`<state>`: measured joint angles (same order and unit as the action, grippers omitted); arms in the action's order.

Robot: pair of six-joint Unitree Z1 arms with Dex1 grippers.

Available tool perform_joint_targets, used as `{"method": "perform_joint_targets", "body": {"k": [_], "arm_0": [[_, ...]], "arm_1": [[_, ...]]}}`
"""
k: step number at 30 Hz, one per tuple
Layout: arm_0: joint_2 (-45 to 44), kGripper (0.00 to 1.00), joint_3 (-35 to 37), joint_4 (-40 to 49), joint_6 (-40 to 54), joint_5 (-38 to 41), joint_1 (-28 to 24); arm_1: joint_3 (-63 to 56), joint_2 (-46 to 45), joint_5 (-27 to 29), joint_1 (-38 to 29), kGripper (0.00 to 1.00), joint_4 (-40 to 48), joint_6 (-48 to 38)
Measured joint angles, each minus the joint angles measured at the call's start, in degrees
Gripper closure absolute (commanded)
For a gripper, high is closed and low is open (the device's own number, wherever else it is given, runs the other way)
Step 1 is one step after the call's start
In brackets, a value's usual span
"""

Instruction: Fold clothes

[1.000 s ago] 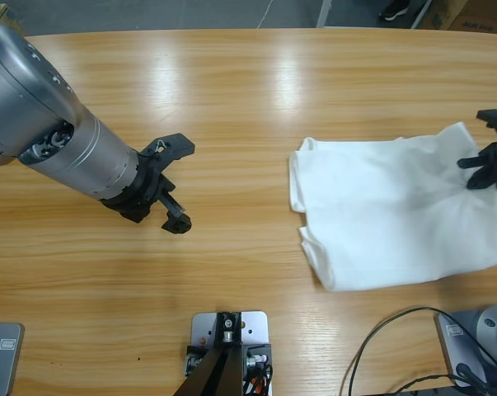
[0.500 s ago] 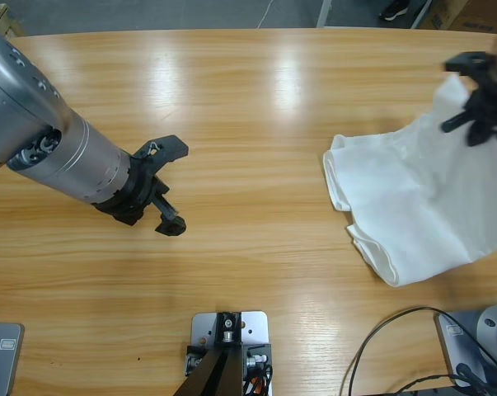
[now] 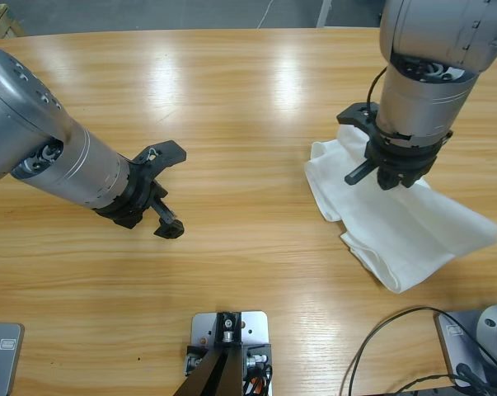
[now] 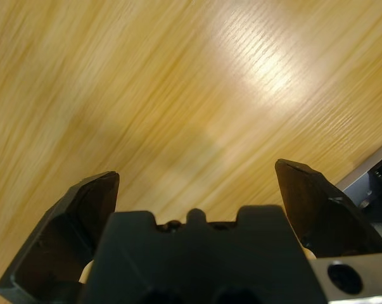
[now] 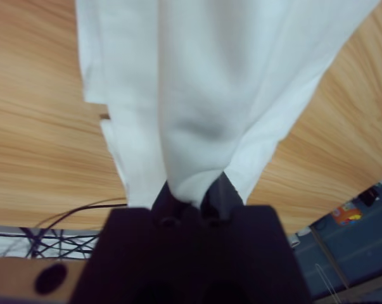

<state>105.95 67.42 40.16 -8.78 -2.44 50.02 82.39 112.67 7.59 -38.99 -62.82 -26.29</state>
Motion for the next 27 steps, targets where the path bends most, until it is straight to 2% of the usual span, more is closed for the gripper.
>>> {"method": "perform_joint_targets", "body": {"k": [1,8,12,13,15,16,20,23,27], "arm_0": [[-0.06,0.032,-0.13,-0.01,0.00,-0.03,0.00],[-0.82,0.032,-1.48,-0.56,0.00,-0.07,0.00],[-0.87,0.032,-2.46,-1.54,0.00,-0.07,0.00],[-0.87,0.032,-2.63,-1.72,0.00,-0.07,0.00],[-0.87,0.036,-2.75,-2.00,0.00,-0.07,0.01],[-0.94,0.036,-2.75,-2.11,0.00,-0.07,0.01],[-1.33,0.036,-1.34,-2.51,1.05,-0.07,0.01],[-1.55,0.036,2.43,-2.59,2.53,-0.07,0.01],[-2.31,0.036,4.70,-2.39,3.28,-0.07,0.01]], "arm_1": [[-0.08,0.19,-0.39,-0.26,0.002,0.53,-0.54],[0.06,0.68,-6.03,-2.51,0.000,2.86,-2.78],[1.71,-2.90,-9.27,-3.14,0.000,3.10,-3.65],[1.94,-4.07,-9.69,-3.22,0.011,3.04,-3.90],[2.14,-6.98,-9.61,-3.33,0.196,2.70,-4.45],[2.15,-8.80,-9.02,-3.33,0.239,2.62,-4.82],[-3.41,-17.37,-7.44,-1.04,0.233,5.50,-6.15],[-14.08,-21.25,-7.25,1.11,0.221,12.05,-9.28],[-26.31,-21.40,-6.23,1.46,0.225,23.71,-12.72]]}}
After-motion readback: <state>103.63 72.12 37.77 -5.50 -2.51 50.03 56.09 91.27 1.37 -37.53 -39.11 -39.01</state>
